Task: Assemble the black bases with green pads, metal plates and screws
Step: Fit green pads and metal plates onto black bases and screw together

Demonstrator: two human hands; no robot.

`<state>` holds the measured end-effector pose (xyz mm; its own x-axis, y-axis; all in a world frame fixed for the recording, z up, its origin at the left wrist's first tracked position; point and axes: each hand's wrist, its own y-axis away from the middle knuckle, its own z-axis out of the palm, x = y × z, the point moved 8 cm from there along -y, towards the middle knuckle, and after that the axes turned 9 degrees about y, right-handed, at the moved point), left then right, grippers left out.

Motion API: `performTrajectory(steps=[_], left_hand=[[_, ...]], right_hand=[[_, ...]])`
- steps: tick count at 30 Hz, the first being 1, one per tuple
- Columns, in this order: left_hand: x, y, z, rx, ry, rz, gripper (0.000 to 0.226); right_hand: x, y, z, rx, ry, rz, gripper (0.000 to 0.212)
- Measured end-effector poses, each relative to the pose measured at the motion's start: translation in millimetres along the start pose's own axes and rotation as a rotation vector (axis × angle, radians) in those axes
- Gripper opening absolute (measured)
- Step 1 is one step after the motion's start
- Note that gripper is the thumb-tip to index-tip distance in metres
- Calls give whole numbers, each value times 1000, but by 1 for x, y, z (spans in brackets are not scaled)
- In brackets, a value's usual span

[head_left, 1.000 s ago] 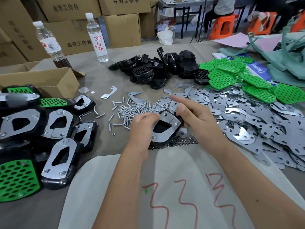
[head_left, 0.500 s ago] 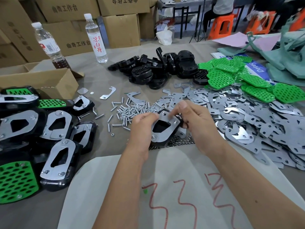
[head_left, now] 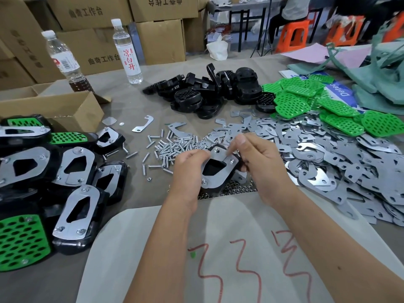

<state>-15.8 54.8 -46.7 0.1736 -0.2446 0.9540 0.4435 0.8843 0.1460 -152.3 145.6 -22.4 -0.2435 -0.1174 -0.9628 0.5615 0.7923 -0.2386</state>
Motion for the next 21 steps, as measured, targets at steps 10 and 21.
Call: performTrajectory(steps=[10,21], left_hand=[[0,0,7,0,-4,-3,13],[7,4,18,-134,-122,91,26]], right_hand=[[-2,1,-2,25,113,-65,18],[-24,5,8,11,769,-372,8]])
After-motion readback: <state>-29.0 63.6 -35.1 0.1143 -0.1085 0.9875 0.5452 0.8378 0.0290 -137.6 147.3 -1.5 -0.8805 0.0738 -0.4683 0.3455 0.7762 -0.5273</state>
